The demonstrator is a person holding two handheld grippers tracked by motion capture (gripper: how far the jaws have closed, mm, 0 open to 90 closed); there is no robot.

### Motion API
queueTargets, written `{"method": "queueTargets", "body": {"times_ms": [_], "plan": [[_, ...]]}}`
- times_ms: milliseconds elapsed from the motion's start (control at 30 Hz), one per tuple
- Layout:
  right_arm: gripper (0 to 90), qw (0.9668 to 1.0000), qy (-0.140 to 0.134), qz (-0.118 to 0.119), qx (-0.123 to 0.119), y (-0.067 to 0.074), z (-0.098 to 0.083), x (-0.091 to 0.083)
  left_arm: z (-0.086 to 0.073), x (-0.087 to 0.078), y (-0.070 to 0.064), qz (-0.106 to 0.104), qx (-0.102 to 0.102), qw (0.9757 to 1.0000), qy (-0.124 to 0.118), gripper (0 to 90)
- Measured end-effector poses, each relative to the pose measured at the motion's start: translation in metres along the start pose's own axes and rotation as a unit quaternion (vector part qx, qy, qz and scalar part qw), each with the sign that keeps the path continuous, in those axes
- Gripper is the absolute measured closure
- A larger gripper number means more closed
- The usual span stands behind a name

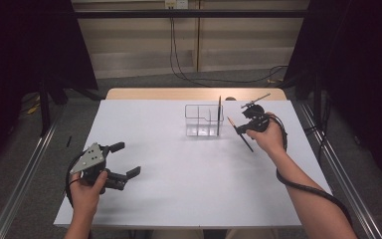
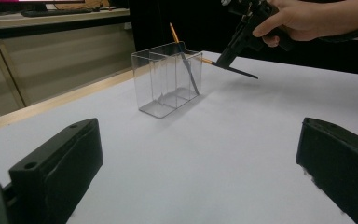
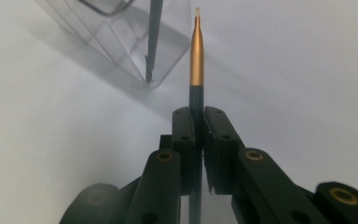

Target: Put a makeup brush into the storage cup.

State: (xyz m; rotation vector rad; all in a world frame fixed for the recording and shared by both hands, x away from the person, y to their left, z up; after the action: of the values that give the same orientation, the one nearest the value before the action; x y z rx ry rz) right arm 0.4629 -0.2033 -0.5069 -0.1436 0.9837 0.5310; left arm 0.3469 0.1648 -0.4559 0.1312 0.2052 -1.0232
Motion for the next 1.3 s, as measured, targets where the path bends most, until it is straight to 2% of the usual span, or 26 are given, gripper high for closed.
{"method": "queueTargets", "body": {"times_ms": [67,133,167,233,367,400,467,600,700,733,800,933,1133,1300], "plan": [[83.3,0.9999,-0.010,0.002,0.001,0.000,0.002,-0.001,0.000,0.000,0.000,0.001,0.002,1.0000,0.002,0.4],[83.3,0.9995,-0.033,0.005,0.003,0.001,0.005,-0.004,0.000,0.000,0.000,0.000,0.002,1.0000,0.002,0.4],[83.3,0.9985,-0.053,0.011,0.009,0.001,0.008,-0.006,0.000,0.000,0.000,0.000,0.000,1.0000,0.000,0.4],[83.3,0.9974,-0.070,0.013,0.012,0.001,0.010,-0.008,0.000,0.000,0.000,0.000,0.000,1.0000,0.000,0.4],[83.4,0.9947,-0.101,0.014,0.014,0.002,0.012,-0.011,0.000,0.000,0.000,0.000,0.000,1.0000,0.000,0.4],[83.4,0.9947,-0.101,0.014,0.014,0.002,0.012,-0.011,0.000,0.000,0.000,0.000,0.000,1.0000,0.000,0.4],[83.4,0.9924,-0.121,0.015,0.013,0.004,0.015,-0.015,0.000,0.000,0.000,-0.001,0.003,1.0000,0.002,0.4],[83.4,0.9902,-0.138,0.018,0.014,0.007,0.017,-0.017,0.000,0.000,0.000,-0.001,0.002,1.0000,0.002,0.4],[83.4,0.9859,-0.165,0.020,0.018,0.008,0.021,-0.022,0.000,0.000,0.000,0.000,0.000,1.0000,0.000,0.4],[83.4,0.9859,-0.165,0.020,0.018,0.008,0.021,-0.022,0.000,0.000,0.000,0.000,0.000,1.0000,0.000,0.4],[83.4,0.9822,-0.186,0.021,0.022,0.008,0.023,-0.025,0.000,0.000,0.000,0.001,0.001,1.0000,0.000,0.4],[83.4,0.9789,-0.201,0.023,0.028,0.008,0.024,-0.027,0.000,-0.001,0.000,0.000,0.002,1.0000,0.000,0.4],[83.4,0.9734,-0.227,0.015,0.026,0.007,0.028,-0.032,0.000,0.000,0.000,0.000,0.001,1.0000,-0.001,0.4],[83.4,0.9702,-0.240,0.014,0.026,0.008,0.031,-0.036,0.000,0.000,0.000,0.001,0.001,1.0000,0.000,0.4]]}}
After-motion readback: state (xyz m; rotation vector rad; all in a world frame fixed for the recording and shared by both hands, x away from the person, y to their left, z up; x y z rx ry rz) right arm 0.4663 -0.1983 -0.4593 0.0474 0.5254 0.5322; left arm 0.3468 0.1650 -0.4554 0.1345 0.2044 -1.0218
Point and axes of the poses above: each handheld gripper's, and its own axes: x roughly forward along the jaws, z roughly out of its top, y roughly to its left, the point moved 10 cm from there along x, roughly forward along the jaws, and after that the axes turned 1 degree about x, right-handed, at the moved point
